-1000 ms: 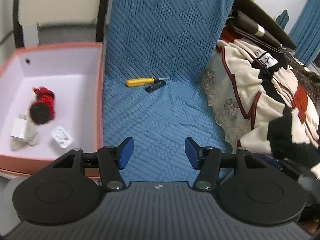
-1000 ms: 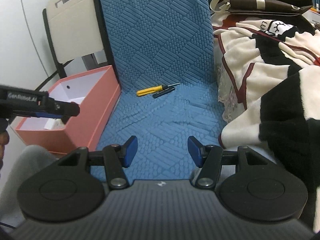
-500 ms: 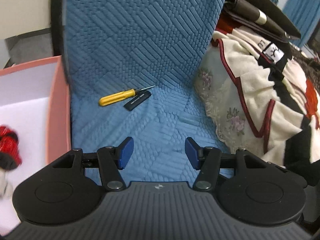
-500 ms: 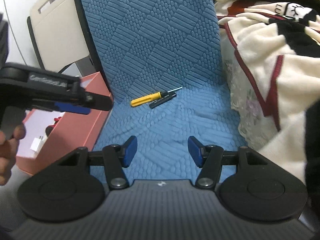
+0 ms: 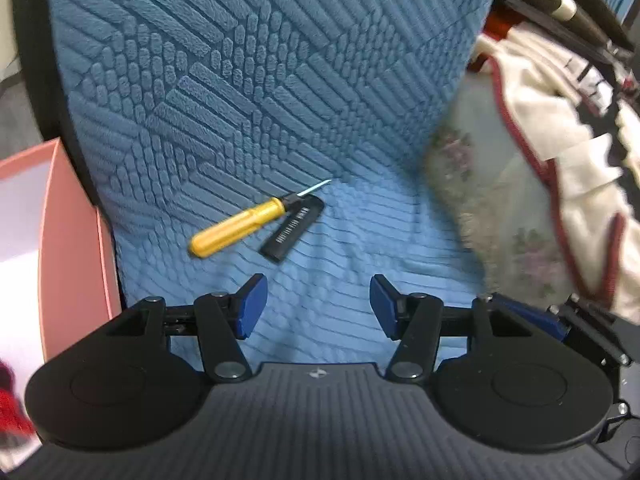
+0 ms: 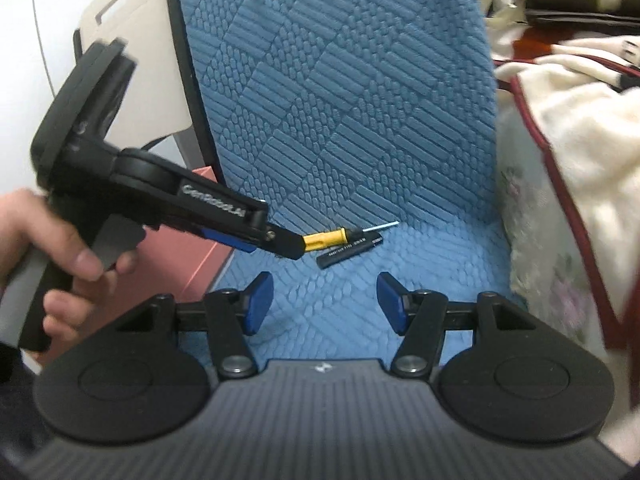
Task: Organize rigid objects
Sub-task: 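Close the left tool on the yellow screwdriver while the right tool grasps the black USB stick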
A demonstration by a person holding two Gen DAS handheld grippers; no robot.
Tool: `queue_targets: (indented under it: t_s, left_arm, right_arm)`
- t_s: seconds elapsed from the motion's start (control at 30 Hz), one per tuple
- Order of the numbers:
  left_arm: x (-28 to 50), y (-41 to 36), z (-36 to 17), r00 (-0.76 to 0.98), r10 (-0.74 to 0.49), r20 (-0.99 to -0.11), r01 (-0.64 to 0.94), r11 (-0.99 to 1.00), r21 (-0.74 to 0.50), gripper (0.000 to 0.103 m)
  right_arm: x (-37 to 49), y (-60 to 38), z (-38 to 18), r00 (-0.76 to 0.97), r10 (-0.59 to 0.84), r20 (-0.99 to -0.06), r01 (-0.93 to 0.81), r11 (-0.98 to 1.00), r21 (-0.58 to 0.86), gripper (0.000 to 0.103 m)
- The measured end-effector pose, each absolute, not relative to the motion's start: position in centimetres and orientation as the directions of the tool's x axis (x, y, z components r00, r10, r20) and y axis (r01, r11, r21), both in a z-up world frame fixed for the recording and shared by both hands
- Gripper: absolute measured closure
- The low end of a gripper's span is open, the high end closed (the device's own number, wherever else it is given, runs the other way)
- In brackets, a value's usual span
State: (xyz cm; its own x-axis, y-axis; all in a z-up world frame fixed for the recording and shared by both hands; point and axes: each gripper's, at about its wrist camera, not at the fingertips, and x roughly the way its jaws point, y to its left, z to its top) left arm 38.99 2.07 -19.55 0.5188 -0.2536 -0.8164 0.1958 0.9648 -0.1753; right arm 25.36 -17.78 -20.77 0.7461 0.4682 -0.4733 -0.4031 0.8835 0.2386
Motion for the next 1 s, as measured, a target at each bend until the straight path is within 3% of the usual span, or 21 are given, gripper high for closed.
queue_targets:
  t_s: [0.2,0.33,0.37,0.8,0.93,1.0]
  left_arm:
    - [43.1,2.4,-20.0,0.488,-0.224,-0.843,0.228,0.966,-0.124,0.040]
    - [45.7,2.9,-20.7,0.470,-0.208,-0.858,0.239,0.966,-0.103,0.041]
    - [46.3,3.1,-20.9,0.463,-0.211,-0.861,0.244,0.964,-0.105,0.041]
    - [50.3,5.3,-24.2,0.408,-0.214,-0.888,0.241,0.963,-0.121,0.043]
    - [50.3,5.9,-24.8,0.401,-0.257,-0.879,0.239,0.956,-0.171,0.059]
    - [50.4,6.2,-24.8,0.398,-0.280,-0.874,0.231,0.952,-0.200,0.059]
  right_arm:
    - [29.8,-15.4,-21.9,0.703,0.500,-0.505,-0.480,0.858,0.181,0.042]
    - [32.3,-14.4,-23.1,0.674,0.508,-0.537,-0.508,0.846,0.162,0.020]
    - [33.0,-14.2,-23.4,0.666,0.512,-0.543,-0.517,0.841,0.158,0.019]
    - [39.3,-10.6,-26.6,0.625,0.518,-0.583,-0.606,0.793,0.055,0.019]
    - [40.8,-10.5,-27.4,0.618,0.506,-0.602,-0.611,0.791,0.038,0.018]
    - [41.7,-10.6,-27.8,0.609,0.504,-0.613,-0.611,0.790,0.043,0.018]
